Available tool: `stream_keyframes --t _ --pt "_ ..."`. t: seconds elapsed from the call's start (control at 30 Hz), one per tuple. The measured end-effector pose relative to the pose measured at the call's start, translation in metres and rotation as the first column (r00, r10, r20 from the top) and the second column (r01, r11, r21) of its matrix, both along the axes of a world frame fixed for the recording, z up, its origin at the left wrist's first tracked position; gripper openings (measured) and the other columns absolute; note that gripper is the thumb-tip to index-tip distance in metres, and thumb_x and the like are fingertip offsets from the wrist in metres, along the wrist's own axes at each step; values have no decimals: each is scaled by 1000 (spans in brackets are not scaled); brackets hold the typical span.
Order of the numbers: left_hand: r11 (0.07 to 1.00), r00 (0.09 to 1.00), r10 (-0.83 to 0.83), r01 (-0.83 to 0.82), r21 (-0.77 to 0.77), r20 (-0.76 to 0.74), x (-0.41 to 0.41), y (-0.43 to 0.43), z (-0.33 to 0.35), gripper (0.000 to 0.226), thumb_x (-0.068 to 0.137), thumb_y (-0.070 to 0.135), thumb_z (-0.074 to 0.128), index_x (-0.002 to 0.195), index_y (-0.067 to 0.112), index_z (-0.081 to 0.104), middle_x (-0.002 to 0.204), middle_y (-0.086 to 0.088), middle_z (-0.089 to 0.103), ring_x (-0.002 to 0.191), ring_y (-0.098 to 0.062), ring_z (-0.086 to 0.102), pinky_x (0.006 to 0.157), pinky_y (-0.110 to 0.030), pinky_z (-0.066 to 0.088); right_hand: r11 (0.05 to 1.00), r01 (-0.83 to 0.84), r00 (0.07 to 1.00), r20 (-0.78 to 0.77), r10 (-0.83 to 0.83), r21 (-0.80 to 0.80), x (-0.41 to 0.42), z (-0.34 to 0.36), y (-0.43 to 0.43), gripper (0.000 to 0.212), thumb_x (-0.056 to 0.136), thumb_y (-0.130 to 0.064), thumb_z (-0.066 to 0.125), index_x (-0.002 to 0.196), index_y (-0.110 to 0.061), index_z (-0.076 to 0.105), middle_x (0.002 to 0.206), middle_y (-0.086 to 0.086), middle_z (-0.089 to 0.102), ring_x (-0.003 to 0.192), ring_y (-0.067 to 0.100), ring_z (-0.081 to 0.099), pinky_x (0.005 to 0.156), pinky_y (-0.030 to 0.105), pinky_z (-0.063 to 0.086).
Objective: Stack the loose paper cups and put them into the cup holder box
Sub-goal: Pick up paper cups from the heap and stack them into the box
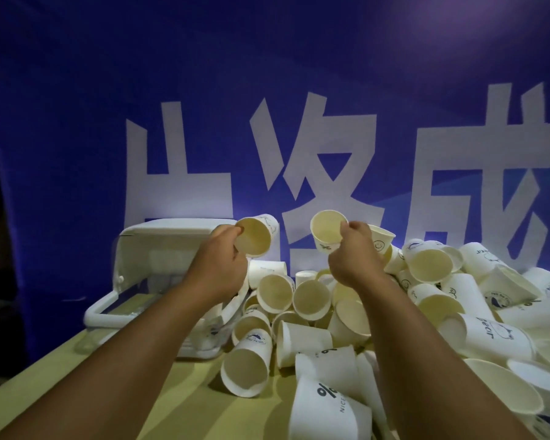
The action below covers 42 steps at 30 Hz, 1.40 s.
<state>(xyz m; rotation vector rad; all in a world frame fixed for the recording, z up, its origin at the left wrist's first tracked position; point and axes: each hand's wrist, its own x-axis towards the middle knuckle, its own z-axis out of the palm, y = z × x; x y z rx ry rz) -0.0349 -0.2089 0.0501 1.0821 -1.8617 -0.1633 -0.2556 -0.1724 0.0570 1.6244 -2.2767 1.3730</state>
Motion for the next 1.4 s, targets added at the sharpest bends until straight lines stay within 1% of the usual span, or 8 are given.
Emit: stream_keyframes --t 0.17,0.5,0.6,0.87,1.03,1.13,1.27,1.4 --pt "995 992 93 -96 -28 -90 45 12 -17 55 92 -2 61 144 13 52 128 -4 60 104 -17 59 93 -36 54 986 -28 995 94 44 -166 14 7 4 55 85 -3 71 136 -14 53 132 8 54 114 27 56 87 29 44" --pt "949 989 129 -146 -281 -78 94 11 -42 17 95 10 66 112 13 69 104 3 61 79 -5 56 67 -13 38 952 -220 968 76 241 -212 68 4 8 28 91 -26 70 117 -18 71 112 1 70 87 13 60 72 23 44" --pt "952 987 152 -161 -259 -55 97 7 -47 4 101 19 58 99 21 61 99 6 53 84 -12 53 63 -16 37 946 -263 959 53 277 -189 81 -2 6 25 93 -26 67 117 -19 71 113 0 70 90 14 61 78 26 47" --pt "967 968 232 -218 -136 96 90 -9 -63 14 104 36 41 95 29 48 102 6 47 92 -18 51 74 -40 54 939 -271 961 1 277 -214 104 -14 -1 24 94 -30 65 116 -25 73 116 -3 70 88 12 59 80 28 50" --pt "977 954 190 -207 50 231 90 -14 -73 9 106 36 43 103 32 50 123 9 39 111 -15 47 94 -38 52 939 -232 972 -86 218 -252 112 -17 -5 27 93 -34 65 118 -29 72 116 -3 67 89 11 57 77 23 45" --pt "977 973 117 -148 152 198 89 -13 -75 2 105 35 48 107 35 47 120 12 50 112 -11 55 95 -36 55 943 -275 957 -146 250 -188 121 -22 -7 28 92 -36 65 119 -30 71 113 -4 67 90 12 60 78 25 49" --pt "979 997 58 -67 190 54 88 -10 -72 44 100 28 61 125 42 28 139 8 52 119 -16 58 95 -40 56 946 -301 925 -279 260 -117 130 -28 -5 22 94 -32 65 114 -28 73 110 -4 64 92 13 58 81 24 48" --pt "985 996 50 -60 161 71 88 -7 -72 85 96 25 67 141 52 0 148 1 48 119 -19 59 98 -45 54 953 -301 860 -440 257 -32 132 -30 -3 13 91 -20 69 102 -24 73 103 -2 59 84 15 58 77 24 50"
